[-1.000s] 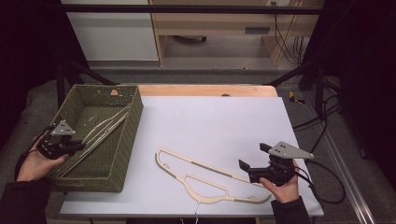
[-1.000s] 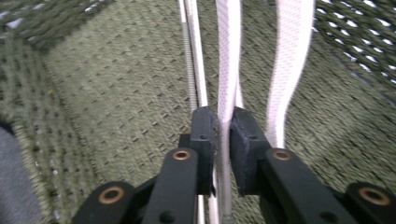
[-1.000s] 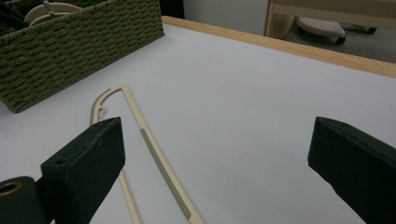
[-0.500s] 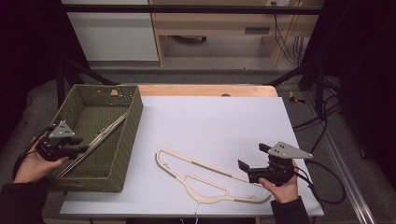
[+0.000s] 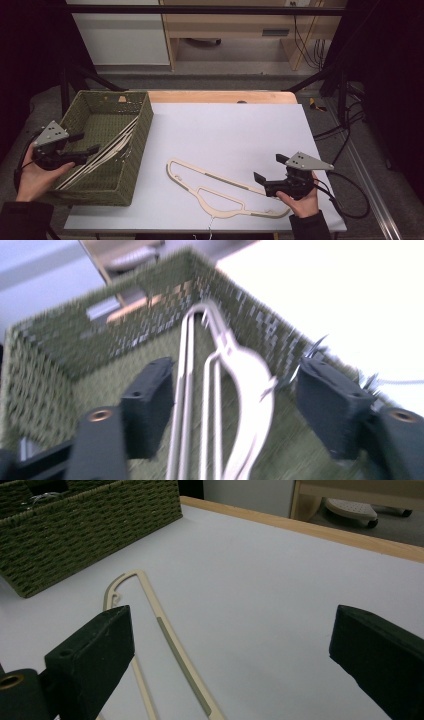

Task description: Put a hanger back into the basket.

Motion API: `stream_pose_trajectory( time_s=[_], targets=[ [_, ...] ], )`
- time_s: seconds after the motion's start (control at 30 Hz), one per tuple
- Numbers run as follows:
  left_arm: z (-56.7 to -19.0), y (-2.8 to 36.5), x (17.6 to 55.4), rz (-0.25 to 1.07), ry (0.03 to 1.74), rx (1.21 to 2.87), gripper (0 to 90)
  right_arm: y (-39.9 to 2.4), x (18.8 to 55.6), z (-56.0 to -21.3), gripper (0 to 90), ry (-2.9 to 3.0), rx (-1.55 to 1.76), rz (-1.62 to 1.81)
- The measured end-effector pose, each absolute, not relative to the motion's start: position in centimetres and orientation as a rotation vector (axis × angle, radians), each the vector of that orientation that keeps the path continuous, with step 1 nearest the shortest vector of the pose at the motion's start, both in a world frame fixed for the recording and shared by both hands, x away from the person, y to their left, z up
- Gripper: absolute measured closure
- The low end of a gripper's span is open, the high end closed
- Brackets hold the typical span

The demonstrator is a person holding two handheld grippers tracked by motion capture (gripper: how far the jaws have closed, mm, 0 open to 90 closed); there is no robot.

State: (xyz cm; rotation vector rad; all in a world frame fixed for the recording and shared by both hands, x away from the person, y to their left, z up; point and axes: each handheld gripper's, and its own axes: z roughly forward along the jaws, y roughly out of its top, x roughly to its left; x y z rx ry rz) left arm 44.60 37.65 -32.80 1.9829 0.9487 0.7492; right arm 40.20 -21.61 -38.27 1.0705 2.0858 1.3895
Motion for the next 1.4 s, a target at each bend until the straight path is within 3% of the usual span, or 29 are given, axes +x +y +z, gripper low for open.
stream_pose_trajectory(
  time_s=[0.3,0.8,1.4],
  targets=[
    [-32.6,32.7,42.0,0.699,0.859,1.800,11.9,-21.0,40.1,-38.4,5.7,2.121,1.050,1.409],
    [-37.0,23.6,39.8,0.572,0.711,1.841,9.4,-18.7,40.0,-39.1,5.9,2.212,0.981,1.394],
    [-42.3,20.8,39.0,0.408,0.711,1.947,8.9,-14.4,39.4,-40.1,7.0,2.335,0.931,1.361]
  ],
)
